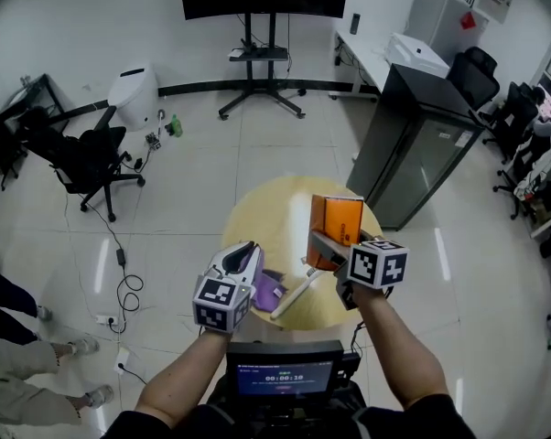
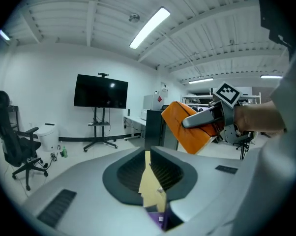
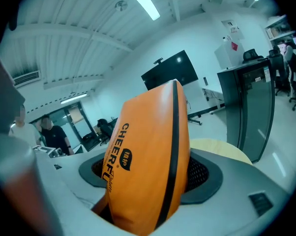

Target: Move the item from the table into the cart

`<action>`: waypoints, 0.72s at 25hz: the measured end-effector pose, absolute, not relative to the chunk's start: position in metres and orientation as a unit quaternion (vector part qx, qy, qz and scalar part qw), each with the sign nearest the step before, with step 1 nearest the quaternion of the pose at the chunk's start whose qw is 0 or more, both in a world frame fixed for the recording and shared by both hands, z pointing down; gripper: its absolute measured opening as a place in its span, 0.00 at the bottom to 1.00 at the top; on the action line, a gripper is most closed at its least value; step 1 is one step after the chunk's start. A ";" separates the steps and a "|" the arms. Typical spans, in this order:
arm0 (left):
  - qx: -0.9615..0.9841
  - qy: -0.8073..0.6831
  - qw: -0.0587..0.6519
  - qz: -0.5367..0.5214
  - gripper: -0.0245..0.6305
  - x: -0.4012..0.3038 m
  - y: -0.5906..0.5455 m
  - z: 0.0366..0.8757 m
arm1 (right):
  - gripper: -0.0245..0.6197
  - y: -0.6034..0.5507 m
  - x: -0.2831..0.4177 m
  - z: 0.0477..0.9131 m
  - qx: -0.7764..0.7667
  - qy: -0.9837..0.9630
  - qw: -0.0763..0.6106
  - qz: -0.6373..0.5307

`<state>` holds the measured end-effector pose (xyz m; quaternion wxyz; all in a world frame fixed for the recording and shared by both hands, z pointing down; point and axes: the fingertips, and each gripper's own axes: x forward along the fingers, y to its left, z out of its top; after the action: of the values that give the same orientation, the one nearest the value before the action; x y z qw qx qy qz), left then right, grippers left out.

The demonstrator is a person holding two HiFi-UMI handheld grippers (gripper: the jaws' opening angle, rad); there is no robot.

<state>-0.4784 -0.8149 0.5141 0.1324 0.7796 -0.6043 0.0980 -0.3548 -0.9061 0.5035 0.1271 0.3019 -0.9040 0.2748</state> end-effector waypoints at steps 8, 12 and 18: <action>0.796 -0.591 0.100 0.086 0.04 -0.419 -0.784 0.475 | 0.57 -0.855 -0.278 0.457 0.314 -0.919 0.090 0.221; 0.804 -0.580 0.103 0.079 0.04 -0.411 -0.782 0.461 | 0.57 -0.846 -0.270 0.439 0.323 -0.919 0.080 0.210; 0.838 -0.535 0.072 0.077 0.04 -0.353 -0.788 0.460 | 0.57 -0.834 -0.205 0.436 0.377 -0.906 0.052 0.185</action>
<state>-0.3534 -0.7883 0.4596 0.0717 0.8381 -0.5352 0.0775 -0.2052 -0.8335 0.4359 0.0519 0.3768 -0.9062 0.1846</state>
